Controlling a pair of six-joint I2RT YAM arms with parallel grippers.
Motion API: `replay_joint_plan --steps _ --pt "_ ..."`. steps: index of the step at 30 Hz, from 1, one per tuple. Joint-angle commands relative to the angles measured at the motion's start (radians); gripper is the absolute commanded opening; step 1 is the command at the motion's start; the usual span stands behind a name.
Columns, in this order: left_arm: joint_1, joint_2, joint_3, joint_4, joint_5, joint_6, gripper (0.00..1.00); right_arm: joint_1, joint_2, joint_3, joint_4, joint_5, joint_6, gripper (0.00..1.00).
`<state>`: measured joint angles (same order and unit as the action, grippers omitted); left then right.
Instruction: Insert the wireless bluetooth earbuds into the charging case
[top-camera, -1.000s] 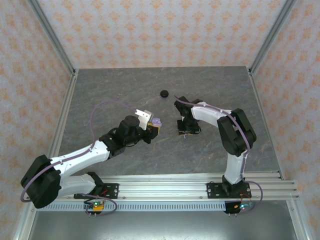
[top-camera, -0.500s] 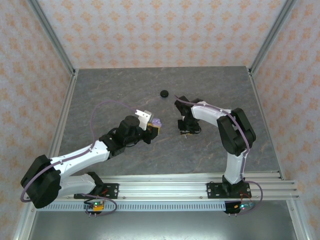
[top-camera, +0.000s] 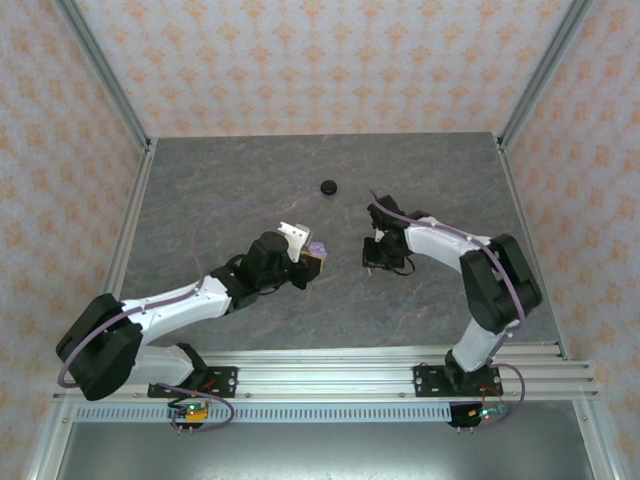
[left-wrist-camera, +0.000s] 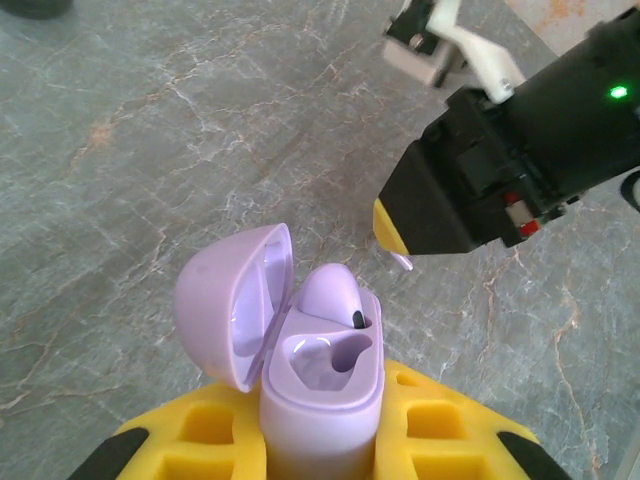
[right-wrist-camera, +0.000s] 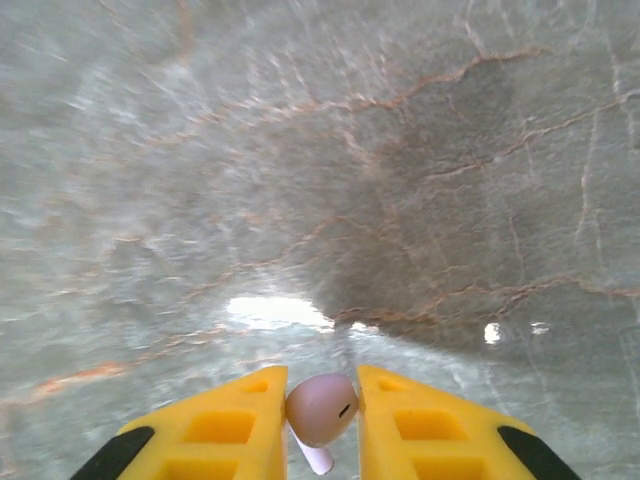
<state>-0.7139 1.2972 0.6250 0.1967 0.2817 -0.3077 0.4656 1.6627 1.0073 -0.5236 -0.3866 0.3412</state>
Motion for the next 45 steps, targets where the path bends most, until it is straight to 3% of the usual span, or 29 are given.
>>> replay_joint_plan --steps 1,10,17,22,31,45 --pt "-0.005 0.03 -0.02 0.139 0.033 -0.032 0.05 -0.019 -0.106 -0.051 0.153 -0.086 0.055 0.22" --pt "-0.005 0.108 -0.054 0.381 0.087 -0.108 0.05 -0.029 -0.331 -0.129 0.305 -0.225 0.106 0.21" --pt "-0.007 0.133 -0.053 0.465 0.129 -0.145 0.05 -0.028 -0.465 -0.128 0.389 -0.322 0.147 0.22" --pt "-0.009 0.146 -0.04 0.52 0.179 -0.161 0.05 -0.014 -0.522 -0.11 0.415 -0.323 0.131 0.22" --pt "-0.024 0.156 -0.008 0.59 0.258 -0.179 0.05 0.028 -0.557 -0.097 0.441 -0.313 0.093 0.22" --pt "-0.038 0.135 0.002 0.621 0.287 -0.186 0.05 0.066 -0.549 -0.092 0.42 -0.298 0.057 0.22"
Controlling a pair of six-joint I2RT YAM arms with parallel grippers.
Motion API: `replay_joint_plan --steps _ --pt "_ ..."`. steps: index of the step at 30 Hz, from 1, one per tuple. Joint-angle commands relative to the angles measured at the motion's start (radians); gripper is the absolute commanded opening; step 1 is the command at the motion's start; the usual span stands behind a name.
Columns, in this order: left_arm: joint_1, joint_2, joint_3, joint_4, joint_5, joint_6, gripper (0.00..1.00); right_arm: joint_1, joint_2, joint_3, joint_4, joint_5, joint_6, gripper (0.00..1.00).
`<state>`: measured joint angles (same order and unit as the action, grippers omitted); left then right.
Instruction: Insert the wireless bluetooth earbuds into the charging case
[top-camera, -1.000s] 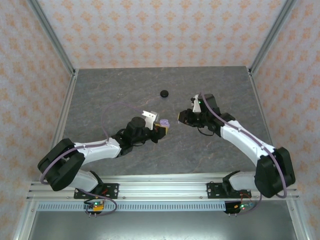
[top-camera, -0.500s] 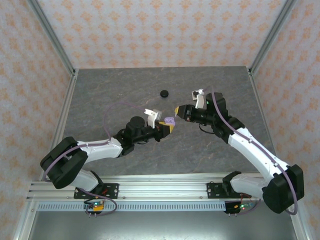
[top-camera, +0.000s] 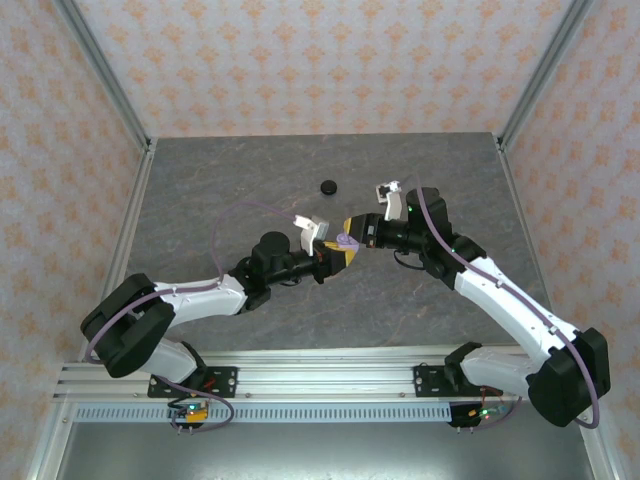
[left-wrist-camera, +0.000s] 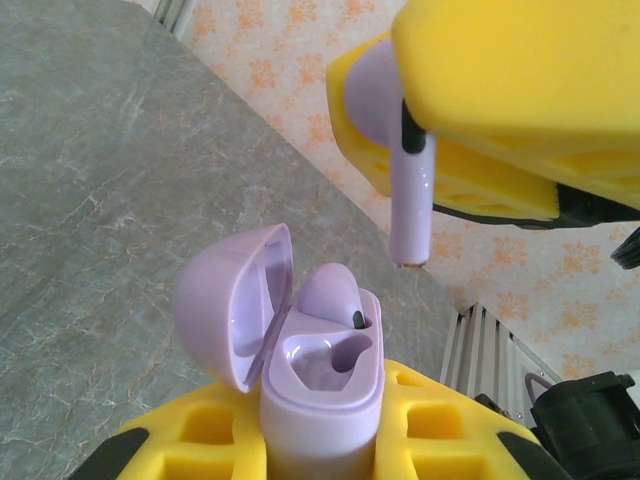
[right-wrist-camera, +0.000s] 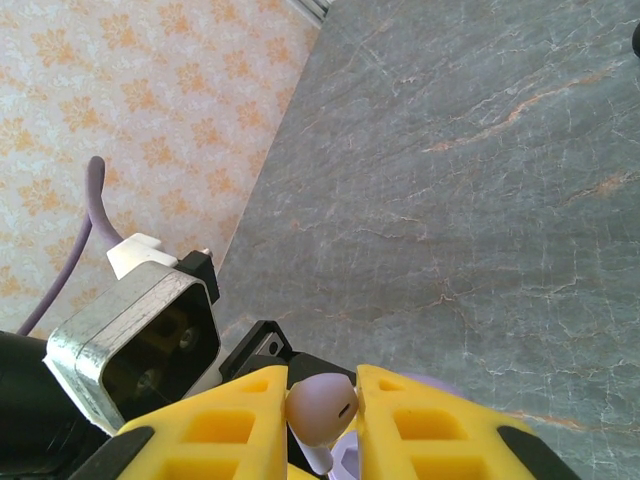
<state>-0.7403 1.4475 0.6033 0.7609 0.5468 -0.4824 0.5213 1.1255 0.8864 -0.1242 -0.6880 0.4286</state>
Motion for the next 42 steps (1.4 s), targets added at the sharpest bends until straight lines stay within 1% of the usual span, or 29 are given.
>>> replay_joint_plan --steps 1,22,42 --pt "-0.011 -0.018 0.024 0.057 0.022 -0.012 0.05 0.011 -0.012 0.03 0.018 0.002 -0.032 0.22" --pt "-0.011 -0.065 0.012 0.048 -0.002 -0.005 0.05 0.025 -0.006 0.036 -0.037 0.014 -0.071 0.22" --pt "-0.013 -0.099 0.001 0.027 -0.039 0.008 0.05 0.034 -0.013 0.041 -0.113 -0.035 -0.116 0.23"
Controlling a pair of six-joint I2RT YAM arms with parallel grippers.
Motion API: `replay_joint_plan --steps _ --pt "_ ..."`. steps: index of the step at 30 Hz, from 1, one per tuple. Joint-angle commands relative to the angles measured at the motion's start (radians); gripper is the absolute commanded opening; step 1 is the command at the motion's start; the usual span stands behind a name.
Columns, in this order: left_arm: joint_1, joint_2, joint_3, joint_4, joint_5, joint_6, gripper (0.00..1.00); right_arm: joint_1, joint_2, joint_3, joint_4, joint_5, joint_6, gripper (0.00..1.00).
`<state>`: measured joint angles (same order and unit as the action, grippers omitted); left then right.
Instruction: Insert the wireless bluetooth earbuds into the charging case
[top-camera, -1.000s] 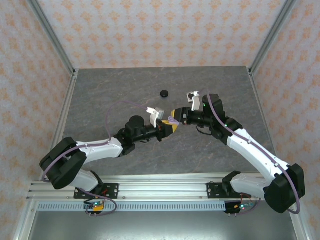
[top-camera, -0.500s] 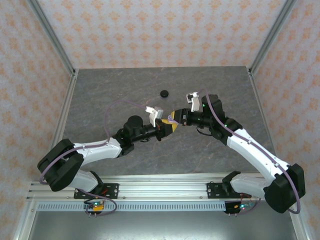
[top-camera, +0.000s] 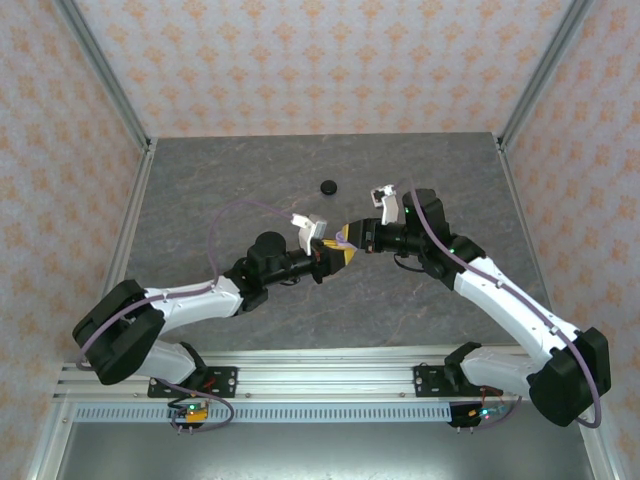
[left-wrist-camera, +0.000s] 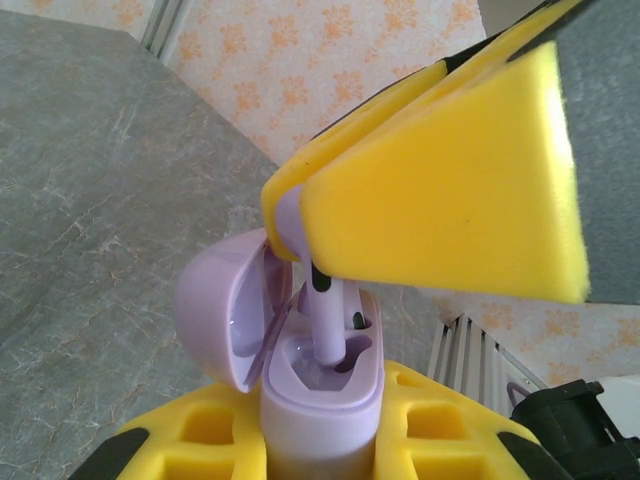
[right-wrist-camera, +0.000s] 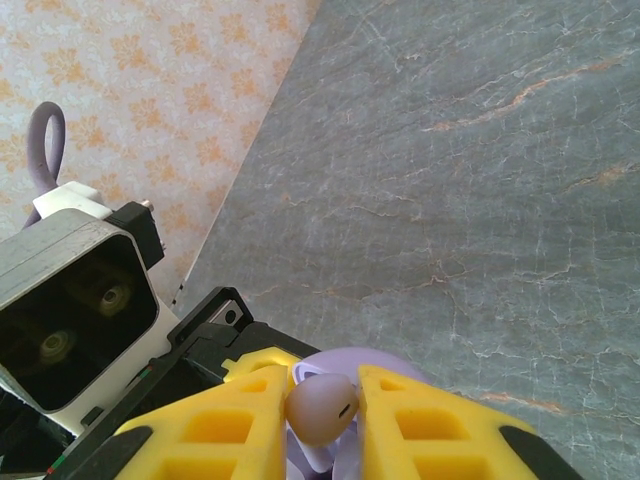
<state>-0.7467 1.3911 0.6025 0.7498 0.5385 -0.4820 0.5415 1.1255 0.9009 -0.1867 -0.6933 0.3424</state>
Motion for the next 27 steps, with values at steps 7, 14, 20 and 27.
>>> replay_joint_plan --steps 7,14,20,27 --pt "-0.006 -0.064 -0.002 0.002 -0.042 0.043 0.05 0.015 -0.016 0.041 -0.079 -0.031 -0.046 0.23" --pt "-0.02 -0.094 -0.008 -0.027 -0.052 0.109 0.05 0.018 -0.016 0.055 -0.118 -0.05 -0.07 0.26" --pt "-0.025 -0.109 -0.004 -0.053 -0.055 0.137 0.05 0.021 -0.015 0.062 -0.137 -0.054 -0.084 0.27" --pt "-0.027 -0.112 -0.001 -0.055 -0.055 0.14 0.05 0.02 -0.016 0.065 -0.145 -0.055 -0.09 0.27"
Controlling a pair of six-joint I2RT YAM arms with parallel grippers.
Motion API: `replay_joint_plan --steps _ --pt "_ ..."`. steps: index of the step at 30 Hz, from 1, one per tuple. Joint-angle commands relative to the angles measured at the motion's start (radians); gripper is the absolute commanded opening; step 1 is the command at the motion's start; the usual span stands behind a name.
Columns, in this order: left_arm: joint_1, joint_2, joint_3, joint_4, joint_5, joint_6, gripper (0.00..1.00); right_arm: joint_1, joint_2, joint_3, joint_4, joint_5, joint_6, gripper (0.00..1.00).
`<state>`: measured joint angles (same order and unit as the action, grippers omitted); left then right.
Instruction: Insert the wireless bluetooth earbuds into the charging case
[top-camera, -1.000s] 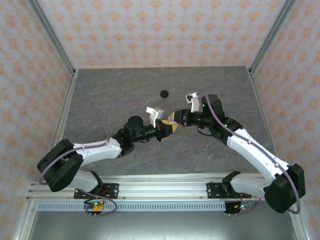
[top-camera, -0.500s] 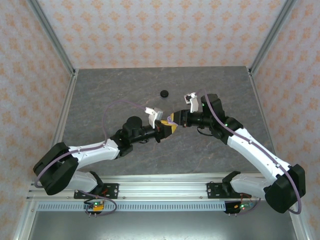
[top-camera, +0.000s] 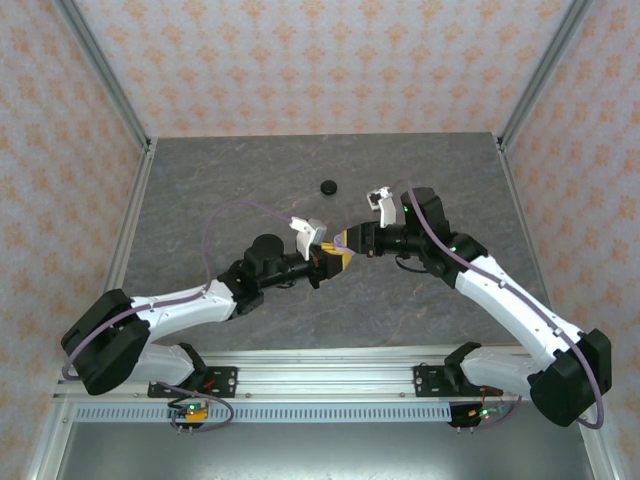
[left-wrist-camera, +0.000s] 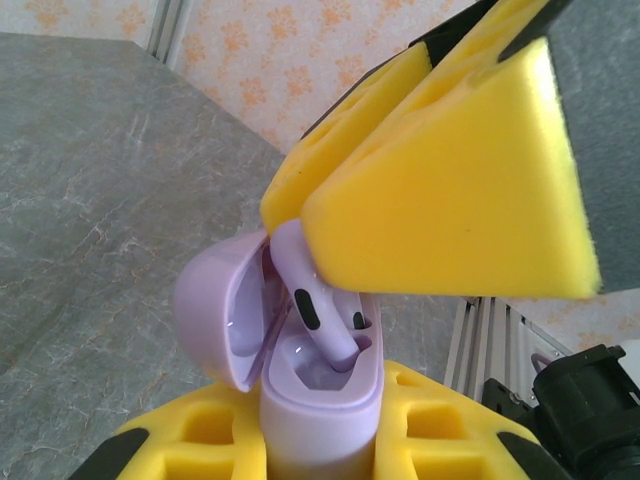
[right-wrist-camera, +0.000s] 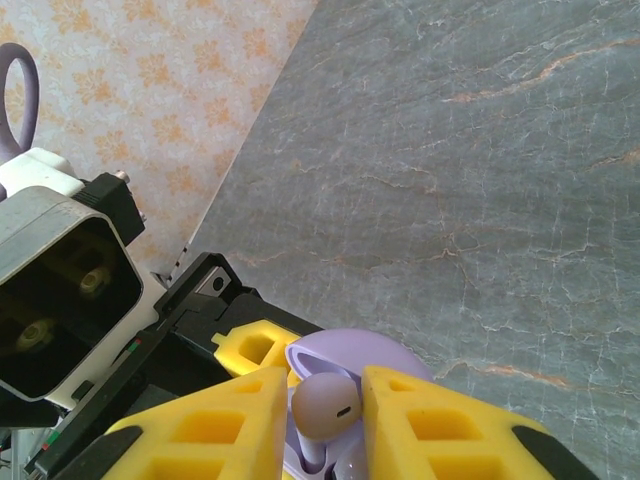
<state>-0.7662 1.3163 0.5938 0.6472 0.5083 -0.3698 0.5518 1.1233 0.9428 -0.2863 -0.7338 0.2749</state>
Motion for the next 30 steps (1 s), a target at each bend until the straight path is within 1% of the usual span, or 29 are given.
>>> replay_joint_plan --steps 1,7,15,21,27,30 --pt "-0.008 -0.037 0.01 0.043 -0.026 0.033 0.05 0.011 -0.014 0.024 -0.049 -0.015 -0.025 0.27" --pt "-0.016 -0.042 0.019 0.005 -0.028 0.067 0.05 0.01 -0.023 0.027 -0.064 -0.015 -0.032 0.32" --pt "-0.02 -0.055 0.026 -0.044 -0.038 0.121 0.05 0.011 -0.039 0.033 -0.093 -0.009 -0.047 0.43" --pt "-0.026 -0.062 0.027 -0.073 -0.046 0.156 0.05 0.011 -0.047 0.046 -0.108 0.023 -0.043 0.47" --pt "-0.03 -0.059 0.036 -0.136 -0.08 0.191 0.05 0.019 -0.063 0.065 -0.124 0.026 -0.045 0.48" --pt "-0.034 -0.058 0.037 -0.142 -0.089 0.197 0.05 0.02 -0.063 0.069 -0.131 0.039 -0.043 0.48"
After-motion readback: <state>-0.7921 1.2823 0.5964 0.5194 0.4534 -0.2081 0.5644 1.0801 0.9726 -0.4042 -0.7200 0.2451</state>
